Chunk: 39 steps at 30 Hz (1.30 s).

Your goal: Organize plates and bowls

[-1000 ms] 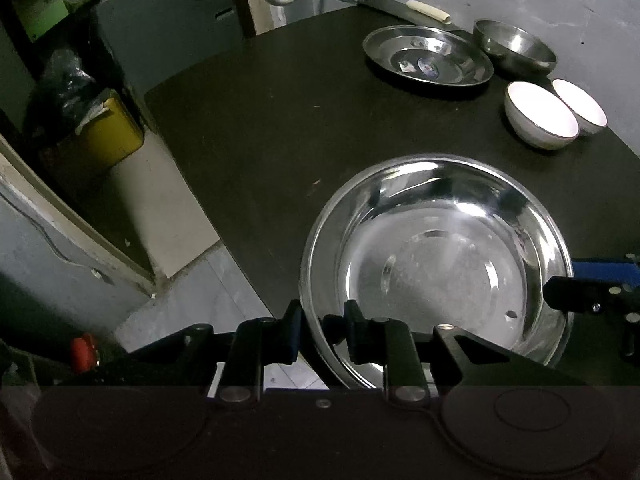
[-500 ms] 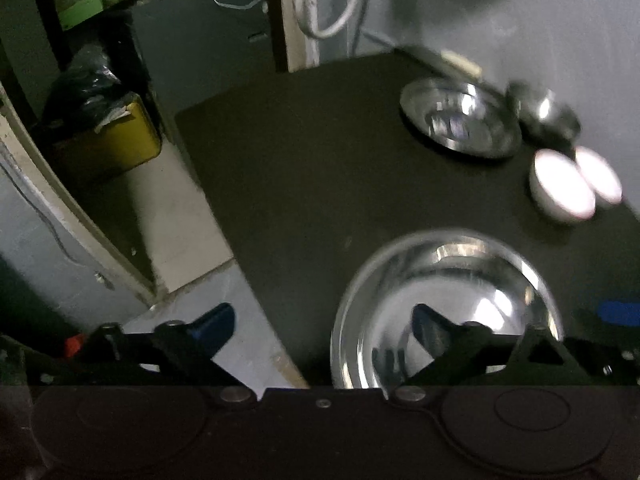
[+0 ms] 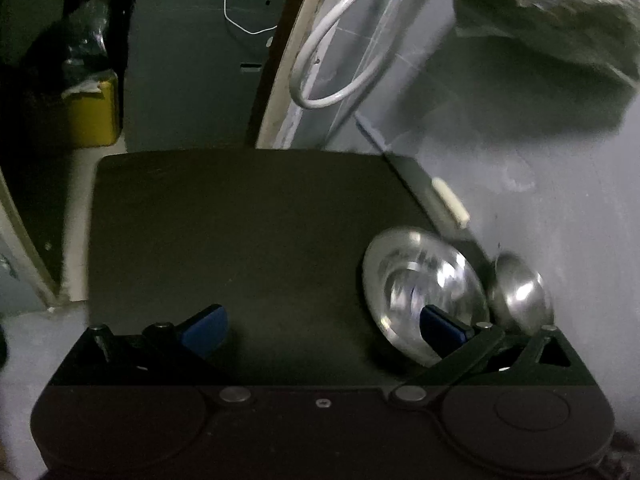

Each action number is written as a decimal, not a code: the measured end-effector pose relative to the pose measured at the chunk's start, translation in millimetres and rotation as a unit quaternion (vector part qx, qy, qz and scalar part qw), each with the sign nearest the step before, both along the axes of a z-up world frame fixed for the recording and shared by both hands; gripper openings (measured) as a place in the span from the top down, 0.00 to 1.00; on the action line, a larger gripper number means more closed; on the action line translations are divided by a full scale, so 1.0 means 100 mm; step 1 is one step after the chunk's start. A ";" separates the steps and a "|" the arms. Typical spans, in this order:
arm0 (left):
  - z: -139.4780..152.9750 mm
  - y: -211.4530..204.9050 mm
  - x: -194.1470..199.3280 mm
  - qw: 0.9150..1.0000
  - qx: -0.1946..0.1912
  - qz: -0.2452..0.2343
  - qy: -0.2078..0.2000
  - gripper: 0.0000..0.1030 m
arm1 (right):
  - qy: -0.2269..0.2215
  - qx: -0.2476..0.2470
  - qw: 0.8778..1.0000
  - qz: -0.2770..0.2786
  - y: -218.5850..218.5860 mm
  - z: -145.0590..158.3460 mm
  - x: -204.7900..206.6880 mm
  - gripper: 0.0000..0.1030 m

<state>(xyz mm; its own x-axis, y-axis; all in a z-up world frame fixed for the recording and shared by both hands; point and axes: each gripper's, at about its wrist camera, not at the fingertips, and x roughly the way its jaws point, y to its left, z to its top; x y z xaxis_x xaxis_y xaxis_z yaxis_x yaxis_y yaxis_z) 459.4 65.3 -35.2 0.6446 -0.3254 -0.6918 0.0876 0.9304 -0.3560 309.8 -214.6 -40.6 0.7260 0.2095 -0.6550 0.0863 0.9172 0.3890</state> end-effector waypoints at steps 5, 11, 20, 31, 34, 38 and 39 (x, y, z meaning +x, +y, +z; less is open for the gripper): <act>-0.16 -0.16 0.42 1.000 -0.014 0.002 0.015 0.01 | 0.002 0.007 1.000 0.005 -0.13 -0.14 0.34 0.03; -0.33 -0.30 0.67 0.999 -0.015 -0.010 0.029 0.01 | 0.005 0.049 0.999 0.004 -0.23 -0.35 0.68 0.25; -0.38 -0.43 0.73 0.999 -0.010 -0.031 0.028 0.15 | 0.026 0.027 0.999 -0.001 -0.18 -0.50 0.90 0.40; -0.45 -0.57 0.72 0.998 0.011 -0.055 0.042 0.69 | 0.051 0.000 0.999 0.002 -0.17 -0.58 1.07 0.78; -0.46 -0.57 0.72 0.997 0.011 -0.058 0.044 0.77 | 0.050 0.005 0.999 0.011 -0.18 -0.59 1.11 0.81; -0.46 -0.56 0.71 0.997 0.010 -0.064 0.042 0.79 | 0.046 -0.007 0.999 0.026 -0.17 -0.57 1.13 0.81; -0.45 -0.56 0.70 0.997 0.013 -0.065 0.043 0.79 | 0.038 -0.012 0.999 0.031 -0.15 -0.55 1.11 0.81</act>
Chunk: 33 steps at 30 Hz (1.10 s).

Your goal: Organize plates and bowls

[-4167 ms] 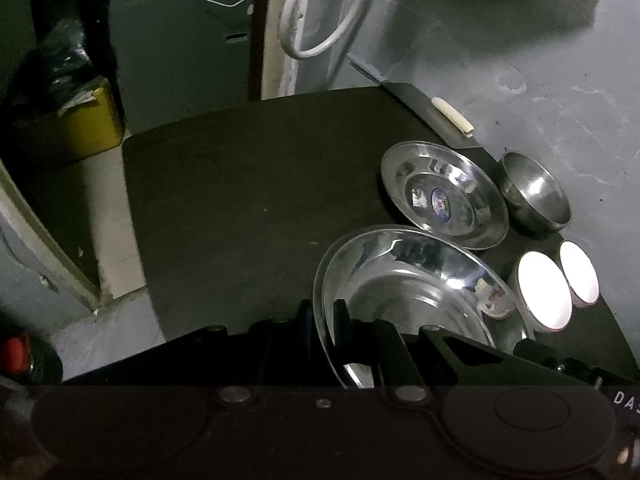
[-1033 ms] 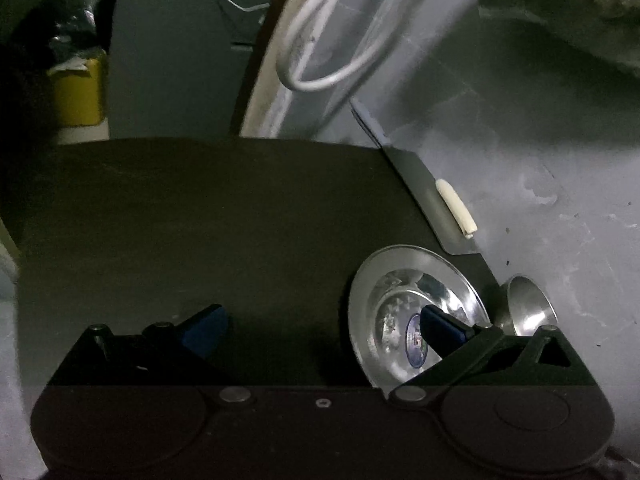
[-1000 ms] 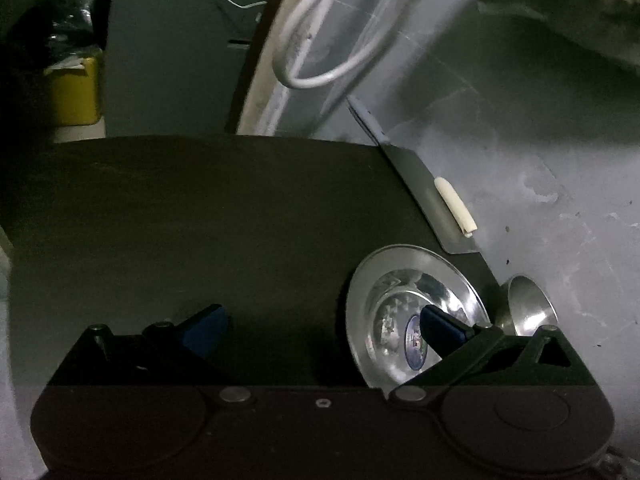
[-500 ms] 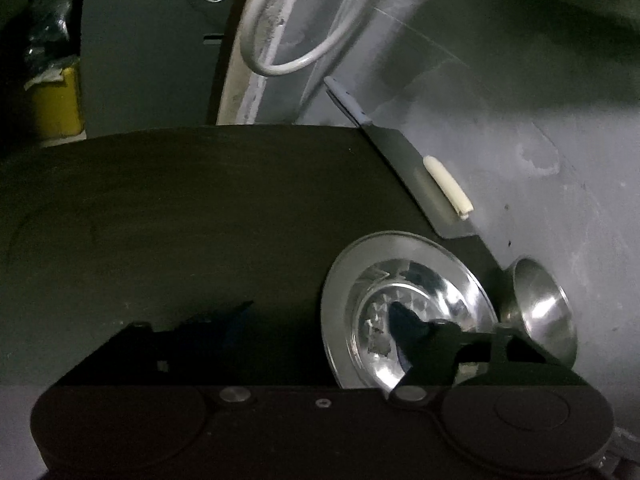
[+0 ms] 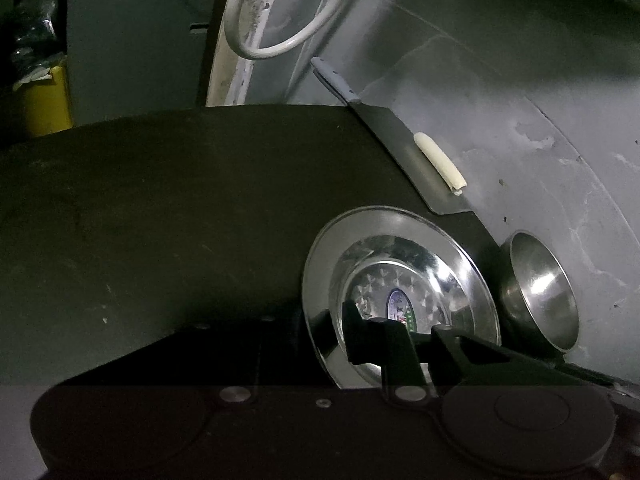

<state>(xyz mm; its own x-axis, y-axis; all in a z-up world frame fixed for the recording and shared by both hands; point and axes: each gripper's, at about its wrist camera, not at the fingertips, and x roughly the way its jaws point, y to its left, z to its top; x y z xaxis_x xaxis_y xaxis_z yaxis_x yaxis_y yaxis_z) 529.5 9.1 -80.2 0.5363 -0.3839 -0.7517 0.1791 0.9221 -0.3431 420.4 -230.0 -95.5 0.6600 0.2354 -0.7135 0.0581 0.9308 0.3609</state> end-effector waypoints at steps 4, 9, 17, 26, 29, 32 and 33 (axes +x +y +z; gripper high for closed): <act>0.14 0.03 -0.17 1.000 0.009 -0.009 -0.029 0.80 | -0.039 -0.023 0.999 0.023 0.05 0.17 -0.14 0.81; 0.40 0.12 -0.50 0.998 -0.001 -0.014 -0.065 0.80 | -0.067 -0.016 0.997 0.033 0.05 0.39 -0.42 0.81; 0.58 -0.05 -1.23 0.993 -0.033 -0.062 -0.091 0.80 | -0.077 -0.026 0.997 0.007 -0.14 0.72 -1.24 0.81; 0.54 -0.38 -2.07 0.989 -0.061 -0.125 -0.046 0.81 | -0.047 -0.034 0.998 -0.025 -0.42 0.76 -2.36 0.81; 0.45 -0.43 -2.29 0.987 -0.061 -0.143 -0.028 0.81 | -0.030 -0.033 0.999 -0.024 -0.46 0.69 -2.64 0.81; 0.32 -0.43 -2.47 0.987 -0.060 -0.152 -0.008 0.81 | -0.009 -0.027 0.999 -0.026 -0.47 0.60 -2.86 0.81; 0.27 -0.43 -2.51 0.986 -0.057 -0.154 -0.002 0.81 | -0.005 -0.025 0.999 -0.025 -0.47 0.58 -2.93 0.81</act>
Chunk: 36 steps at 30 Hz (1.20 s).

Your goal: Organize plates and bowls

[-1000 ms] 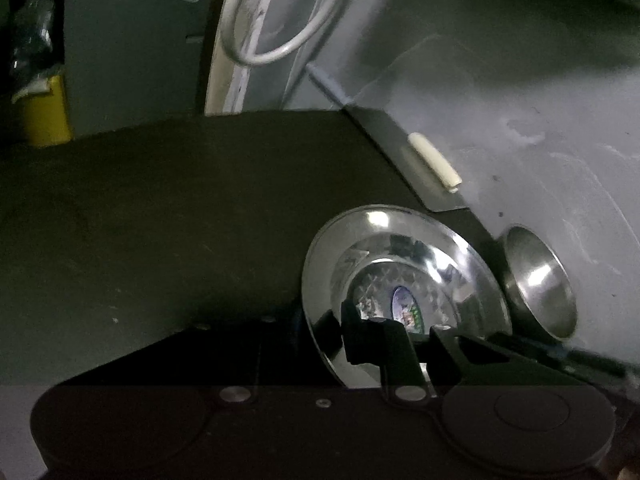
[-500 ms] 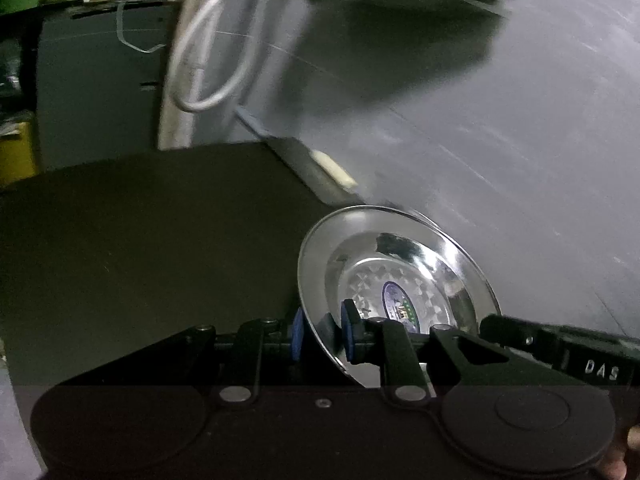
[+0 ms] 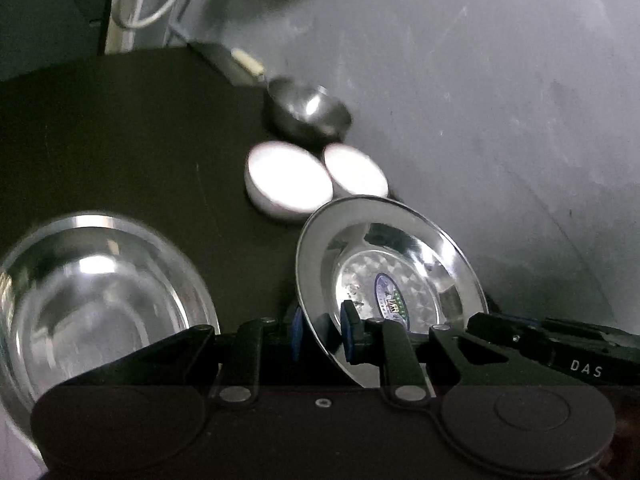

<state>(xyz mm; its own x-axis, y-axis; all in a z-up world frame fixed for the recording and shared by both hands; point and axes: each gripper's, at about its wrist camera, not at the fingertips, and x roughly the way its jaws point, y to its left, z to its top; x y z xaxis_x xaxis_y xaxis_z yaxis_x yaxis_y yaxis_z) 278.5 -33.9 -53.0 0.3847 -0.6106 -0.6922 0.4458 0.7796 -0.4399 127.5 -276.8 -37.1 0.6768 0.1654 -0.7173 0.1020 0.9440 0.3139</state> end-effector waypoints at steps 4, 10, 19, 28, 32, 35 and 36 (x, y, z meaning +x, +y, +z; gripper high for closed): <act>-0.17 0.04 -0.17 1.000 0.020 -0.008 0.018 0.80 | 0.020 0.001 1.000 0.017 0.06 -0.06 -0.19 0.81; -0.24 0.16 -0.30 0.998 0.057 -0.016 0.014 0.80 | 0.052 0.015 0.997 0.054 0.17 -0.22 -0.33 0.81; -0.22 0.26 -0.46 0.996 0.088 -0.011 0.002 0.80 | 0.068 0.029 0.994 0.083 0.27 -0.32 -0.33 0.81; -0.24 0.23 -0.48 0.995 0.100 -0.010 0.001 0.80 | 0.069 0.028 0.993 0.090 0.26 -0.34 -0.32 0.81; -0.21 0.19 -0.46 0.995 0.100 -0.009 -0.009 0.80 | 0.063 0.027 0.993 0.092 0.24 -0.34 -0.26 0.81; -0.17 0.21 -0.47 0.995 0.098 -0.011 -0.021 0.80 | 0.056 0.025 0.994 0.093 0.25 -0.33 -0.26 0.81; -0.15 0.22 -0.47 0.995 0.098 -0.011 -0.027 0.80 | 0.053 0.024 0.994 0.093 0.24 -0.32 -0.27 0.81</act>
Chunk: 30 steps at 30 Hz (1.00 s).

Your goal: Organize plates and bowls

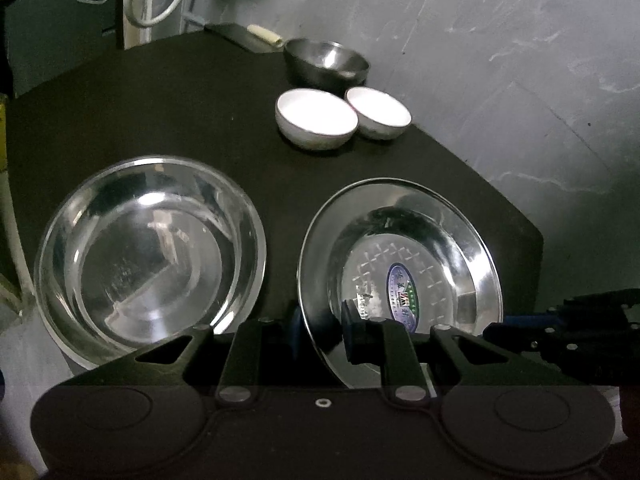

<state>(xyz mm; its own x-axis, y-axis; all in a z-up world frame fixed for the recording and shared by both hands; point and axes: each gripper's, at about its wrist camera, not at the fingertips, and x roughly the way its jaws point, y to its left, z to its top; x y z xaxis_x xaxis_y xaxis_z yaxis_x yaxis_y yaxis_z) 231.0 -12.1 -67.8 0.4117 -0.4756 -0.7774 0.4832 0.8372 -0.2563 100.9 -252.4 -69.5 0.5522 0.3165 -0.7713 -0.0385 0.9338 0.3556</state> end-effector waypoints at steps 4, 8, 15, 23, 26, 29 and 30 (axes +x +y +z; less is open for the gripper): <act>0.11 0.03 0.00 1.000 -0.005 0.001 -0.025 0.80 | -0.013 -0.004 1.000 0.002 0.01 0.09 0.02 0.81; 0.22 0.12 0.04 0.999 -0.014 0.019 -0.048 0.80 | -0.029 -0.004 1.000 0.011 0.07 0.20 0.09 0.81; 0.35 0.41 0.12 0.995 0.000 0.064 -0.078 0.79 | -0.053 -0.006 0.997 0.053 0.34 0.32 0.36 0.81; 0.34 0.89 0.26 0.988 0.025 0.131 -0.074 0.77 | -0.057 0.001 0.992 0.115 0.81 0.33 0.74 0.81; 0.29 1.08 0.31 0.985 0.027 0.159 -0.053 0.77 | -0.053 -0.006 0.990 0.133 0.99 0.30 0.85 0.81; 0.24 1.18 0.31 0.983 0.033 0.173 -0.043 0.77 | -0.044 -0.008 0.989 0.140 1.10 0.25 0.95 0.81; 0.23 1.20 0.32 0.983 0.036 0.175 -0.041 0.77 | -0.040 -0.010 0.989 0.141 1.12 0.24 0.97 0.81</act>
